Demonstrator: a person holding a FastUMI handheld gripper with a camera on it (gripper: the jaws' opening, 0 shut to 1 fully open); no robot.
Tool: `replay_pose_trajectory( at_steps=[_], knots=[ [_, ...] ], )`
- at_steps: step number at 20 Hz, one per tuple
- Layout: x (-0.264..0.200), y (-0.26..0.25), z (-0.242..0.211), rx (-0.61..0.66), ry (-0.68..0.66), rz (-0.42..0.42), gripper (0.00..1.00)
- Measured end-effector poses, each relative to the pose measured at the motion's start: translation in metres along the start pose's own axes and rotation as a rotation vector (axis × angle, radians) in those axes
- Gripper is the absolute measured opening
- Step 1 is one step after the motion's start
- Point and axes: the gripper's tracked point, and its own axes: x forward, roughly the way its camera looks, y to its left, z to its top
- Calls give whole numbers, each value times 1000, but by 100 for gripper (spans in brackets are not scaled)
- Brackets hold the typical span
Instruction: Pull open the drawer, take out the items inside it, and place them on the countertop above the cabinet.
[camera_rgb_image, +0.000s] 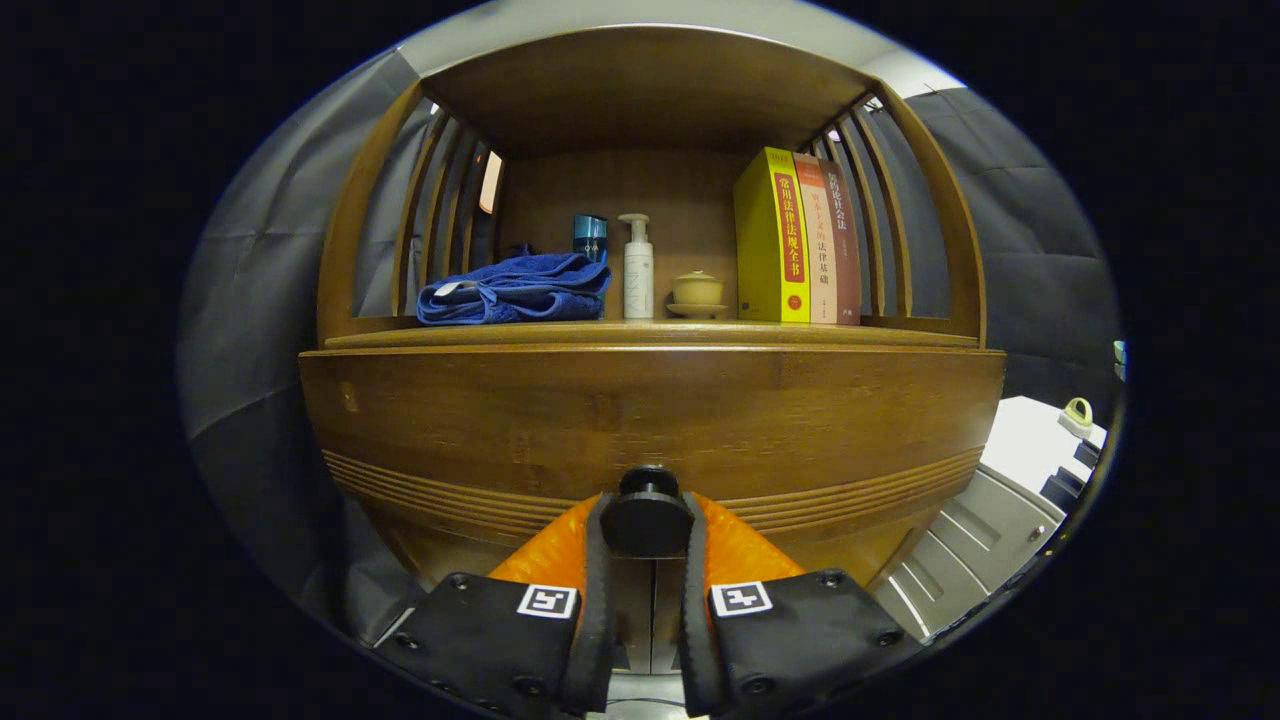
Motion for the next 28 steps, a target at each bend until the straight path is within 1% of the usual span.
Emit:
replay_pose_trajectory(
  at_steps=[4, 10, 12, 28],
  knots=[
    [-30, 0, -5, 13, 0, -9, 36],
    [-71, 0, -11, -22, -1, -26, 35],
    [-86, 2, -20, -2, 16, -22, 35],
    [-148, -1, -39, 15, 73, -14, 35]
  ],
)
